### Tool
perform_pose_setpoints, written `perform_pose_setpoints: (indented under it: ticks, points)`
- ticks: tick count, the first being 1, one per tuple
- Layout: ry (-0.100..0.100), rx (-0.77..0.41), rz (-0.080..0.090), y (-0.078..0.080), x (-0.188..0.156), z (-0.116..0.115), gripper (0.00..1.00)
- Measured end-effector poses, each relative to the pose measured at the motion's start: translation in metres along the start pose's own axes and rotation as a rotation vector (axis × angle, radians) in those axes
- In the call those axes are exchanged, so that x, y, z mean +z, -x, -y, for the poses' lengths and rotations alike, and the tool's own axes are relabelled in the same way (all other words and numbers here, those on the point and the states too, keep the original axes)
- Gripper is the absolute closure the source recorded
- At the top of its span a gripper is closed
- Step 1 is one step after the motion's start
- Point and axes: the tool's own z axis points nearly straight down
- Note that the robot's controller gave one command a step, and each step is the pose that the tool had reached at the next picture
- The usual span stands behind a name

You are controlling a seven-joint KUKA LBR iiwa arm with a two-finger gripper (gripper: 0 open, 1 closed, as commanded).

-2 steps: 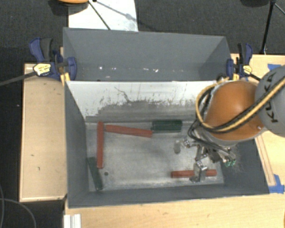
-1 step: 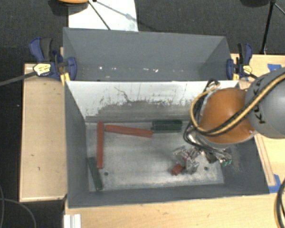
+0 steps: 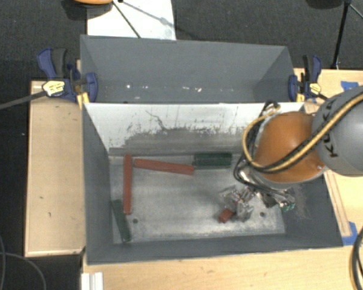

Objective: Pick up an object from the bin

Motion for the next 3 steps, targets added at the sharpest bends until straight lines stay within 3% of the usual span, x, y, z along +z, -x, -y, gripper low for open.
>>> perform_pose_setpoints:
  ticks: [1,2,3]
  points:
    - [-0.001,0.029,0.001,-0.005,-0.122,0.005,1.0]
    - [0.0,0.031,0.0,-0.005,-0.122,0.005,1.0]
    - [0.0,0.032,0.0,-0.025,-0.164,0.013,1.0]
